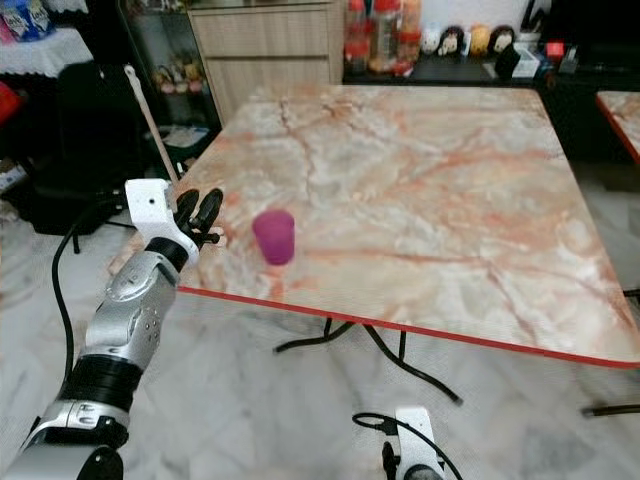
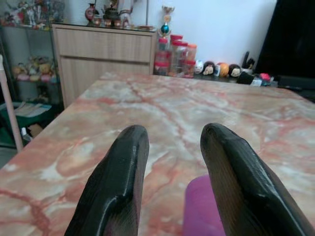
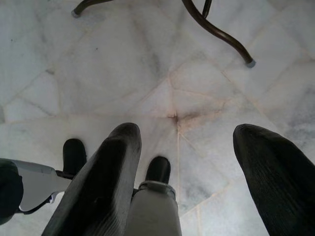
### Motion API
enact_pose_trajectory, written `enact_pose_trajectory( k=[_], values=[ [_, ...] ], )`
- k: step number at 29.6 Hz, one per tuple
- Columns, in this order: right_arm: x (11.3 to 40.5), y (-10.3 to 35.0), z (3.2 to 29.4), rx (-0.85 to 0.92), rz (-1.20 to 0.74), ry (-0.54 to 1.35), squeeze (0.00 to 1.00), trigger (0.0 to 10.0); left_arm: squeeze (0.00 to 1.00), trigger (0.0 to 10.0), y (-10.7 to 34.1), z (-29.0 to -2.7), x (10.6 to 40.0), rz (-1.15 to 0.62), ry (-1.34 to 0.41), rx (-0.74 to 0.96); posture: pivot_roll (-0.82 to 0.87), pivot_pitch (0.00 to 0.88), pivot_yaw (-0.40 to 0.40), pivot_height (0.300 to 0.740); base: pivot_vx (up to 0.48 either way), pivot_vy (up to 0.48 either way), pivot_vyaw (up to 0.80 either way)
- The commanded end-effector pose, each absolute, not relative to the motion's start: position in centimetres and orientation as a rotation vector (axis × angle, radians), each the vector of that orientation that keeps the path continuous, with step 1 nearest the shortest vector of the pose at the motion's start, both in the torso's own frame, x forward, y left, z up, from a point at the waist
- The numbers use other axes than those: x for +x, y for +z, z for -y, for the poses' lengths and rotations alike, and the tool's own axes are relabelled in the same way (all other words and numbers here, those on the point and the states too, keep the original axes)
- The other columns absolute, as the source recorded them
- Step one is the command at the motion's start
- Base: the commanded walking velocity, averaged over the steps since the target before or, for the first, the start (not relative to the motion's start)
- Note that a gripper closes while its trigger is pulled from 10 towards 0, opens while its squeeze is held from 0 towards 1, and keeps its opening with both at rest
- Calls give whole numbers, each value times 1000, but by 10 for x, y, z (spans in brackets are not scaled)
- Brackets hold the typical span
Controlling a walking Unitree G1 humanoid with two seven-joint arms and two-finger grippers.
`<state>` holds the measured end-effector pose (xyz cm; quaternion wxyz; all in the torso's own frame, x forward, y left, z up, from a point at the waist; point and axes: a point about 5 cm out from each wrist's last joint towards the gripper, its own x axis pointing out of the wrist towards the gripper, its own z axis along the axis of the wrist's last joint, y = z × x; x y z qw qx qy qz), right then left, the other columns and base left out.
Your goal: Setting the table
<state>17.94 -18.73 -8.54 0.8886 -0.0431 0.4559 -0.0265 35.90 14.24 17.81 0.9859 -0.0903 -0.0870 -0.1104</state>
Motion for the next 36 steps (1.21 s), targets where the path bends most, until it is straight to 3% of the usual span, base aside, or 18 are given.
enact_pose_trajectory(
  k=[1, 24, 33, 36],
  values=[
    [178, -86, 185, -85, -954, -49, 0, 10000, 0, 10000, 182, -144, 358, 200, -215, -181, 14, 30, 80, 736, 300, 0, 0],
    [178, -87, 183, -86, -962, -28, 0, 10000, 0, 10000, 184, -150, 358, 211, -203, -209, 16, 14, 79, 736, 318, 0, 0],
    [174, -88, 184, -87, -973, -32, 0, 10000, 0, 10000, 187, -154, 356, 210, -205, -233, 28, 27, 81, 736, 0, 0, 0],
    [172, -89, 182, -87, -978, -33, 0, 10000, 0, 10000, 185, -165, 356, 125, -148, -213, 35, 36, 85, 736, 0, 0, 0]
  ],
)
